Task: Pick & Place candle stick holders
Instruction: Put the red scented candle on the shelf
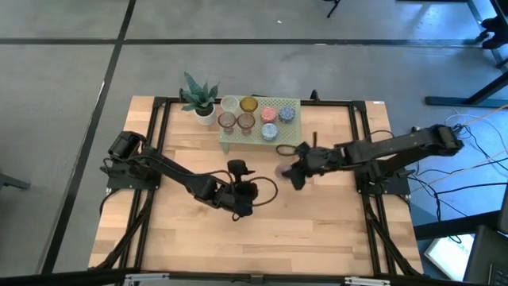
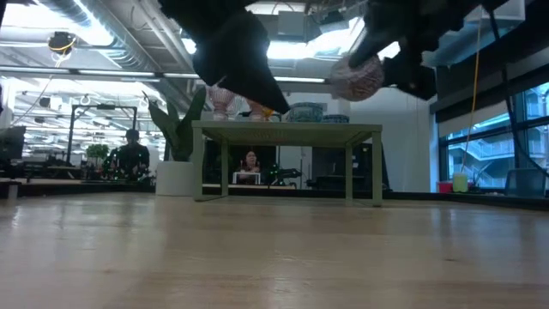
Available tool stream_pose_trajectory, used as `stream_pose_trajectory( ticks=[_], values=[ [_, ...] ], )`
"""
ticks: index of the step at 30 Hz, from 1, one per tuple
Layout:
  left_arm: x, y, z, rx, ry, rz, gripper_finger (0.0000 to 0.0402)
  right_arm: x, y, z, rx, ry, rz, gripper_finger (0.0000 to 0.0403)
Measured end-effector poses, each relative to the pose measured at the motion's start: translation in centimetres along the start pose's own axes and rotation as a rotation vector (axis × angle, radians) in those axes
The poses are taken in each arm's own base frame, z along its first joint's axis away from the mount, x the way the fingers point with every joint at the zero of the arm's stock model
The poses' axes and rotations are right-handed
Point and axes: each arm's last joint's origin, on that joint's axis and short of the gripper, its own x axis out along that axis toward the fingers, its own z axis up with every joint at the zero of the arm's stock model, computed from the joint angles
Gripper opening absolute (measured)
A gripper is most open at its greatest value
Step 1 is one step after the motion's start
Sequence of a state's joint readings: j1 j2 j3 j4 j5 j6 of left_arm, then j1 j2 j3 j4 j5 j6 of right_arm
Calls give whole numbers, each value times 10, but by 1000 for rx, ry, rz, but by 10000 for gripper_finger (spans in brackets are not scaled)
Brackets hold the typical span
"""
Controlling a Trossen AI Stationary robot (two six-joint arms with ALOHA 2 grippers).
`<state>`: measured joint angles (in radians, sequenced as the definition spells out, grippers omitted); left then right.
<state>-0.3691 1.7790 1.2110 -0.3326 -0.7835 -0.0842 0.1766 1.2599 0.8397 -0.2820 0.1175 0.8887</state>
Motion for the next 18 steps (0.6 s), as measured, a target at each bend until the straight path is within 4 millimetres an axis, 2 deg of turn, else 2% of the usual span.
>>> stream_pose_trajectory(
  ticks=[5, 9, 13, 18],
  values=[
    [1, 3, -6, -75, 53, -5, 343, -26, -18, 14, 27, -102, -123, 187],
    [-7, 9, -5, -149, 60, -16, 343, -33, -31, 30, 31, -169, -165, 181],
    [-24, 19, -2, -239, 47, -22, 343, -34, -48, 44, 50, -168, -192, 188],
    [-53, 25, -4, -266, 45, -14, 343, -35, -62, 56, 56, -174, -207, 192]
  ],
)
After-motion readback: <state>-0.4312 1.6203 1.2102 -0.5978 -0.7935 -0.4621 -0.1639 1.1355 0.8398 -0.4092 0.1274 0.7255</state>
